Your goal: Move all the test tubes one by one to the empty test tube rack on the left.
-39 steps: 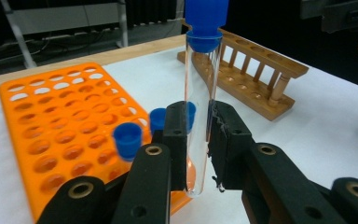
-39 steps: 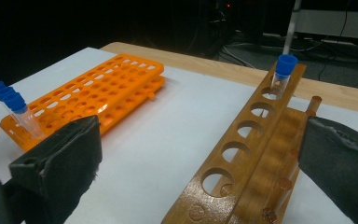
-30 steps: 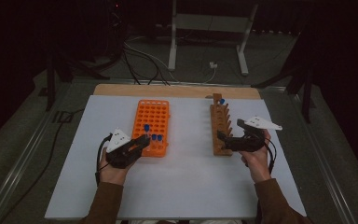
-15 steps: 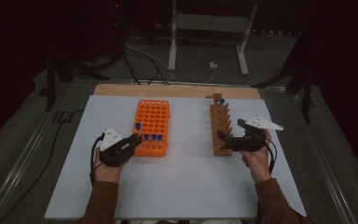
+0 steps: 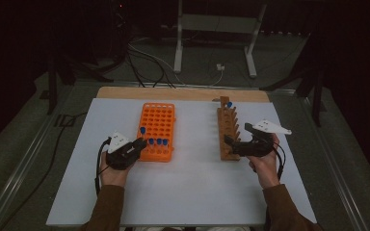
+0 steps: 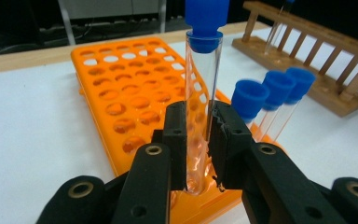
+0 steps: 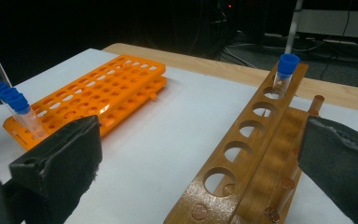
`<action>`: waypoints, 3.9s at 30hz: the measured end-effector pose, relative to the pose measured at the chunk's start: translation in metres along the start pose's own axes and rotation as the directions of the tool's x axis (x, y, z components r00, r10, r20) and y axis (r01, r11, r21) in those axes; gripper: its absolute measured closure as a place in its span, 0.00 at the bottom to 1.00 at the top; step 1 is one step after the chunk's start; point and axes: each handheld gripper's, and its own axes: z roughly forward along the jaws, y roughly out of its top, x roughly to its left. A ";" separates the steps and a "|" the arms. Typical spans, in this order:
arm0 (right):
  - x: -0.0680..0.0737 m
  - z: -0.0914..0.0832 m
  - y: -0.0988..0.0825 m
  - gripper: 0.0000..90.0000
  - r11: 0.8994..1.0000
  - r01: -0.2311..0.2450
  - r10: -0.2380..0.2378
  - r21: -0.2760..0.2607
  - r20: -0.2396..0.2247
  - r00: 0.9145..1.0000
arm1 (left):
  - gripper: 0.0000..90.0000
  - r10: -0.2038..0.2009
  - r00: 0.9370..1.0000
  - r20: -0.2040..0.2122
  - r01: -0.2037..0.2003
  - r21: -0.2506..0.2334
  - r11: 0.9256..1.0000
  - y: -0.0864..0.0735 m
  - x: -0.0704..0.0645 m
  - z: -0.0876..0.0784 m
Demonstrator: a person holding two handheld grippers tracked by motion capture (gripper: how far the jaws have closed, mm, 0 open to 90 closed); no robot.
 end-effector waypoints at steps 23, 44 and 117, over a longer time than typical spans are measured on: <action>0.001 0.002 -0.002 0.00 1.000 0.006 -0.006 0.008 -0.008 1.000 | 0.87 0.044 0.999 0.008 -0.045 0.129 0.991 -0.009 -0.003 0.007; 0.001 0.002 -0.002 0.00 1.000 0.007 -0.007 0.008 -0.014 1.000 | 0.84 0.048 0.999 0.004 -0.048 0.140 0.989 -0.010 -0.005 0.008; -0.066 0.110 0.030 0.79 0.984 -0.061 0.035 0.168 0.157 0.987 | 0.01 -0.096 0.995 -0.024 0.096 -0.019 0.995 -0.004 -0.004 -0.017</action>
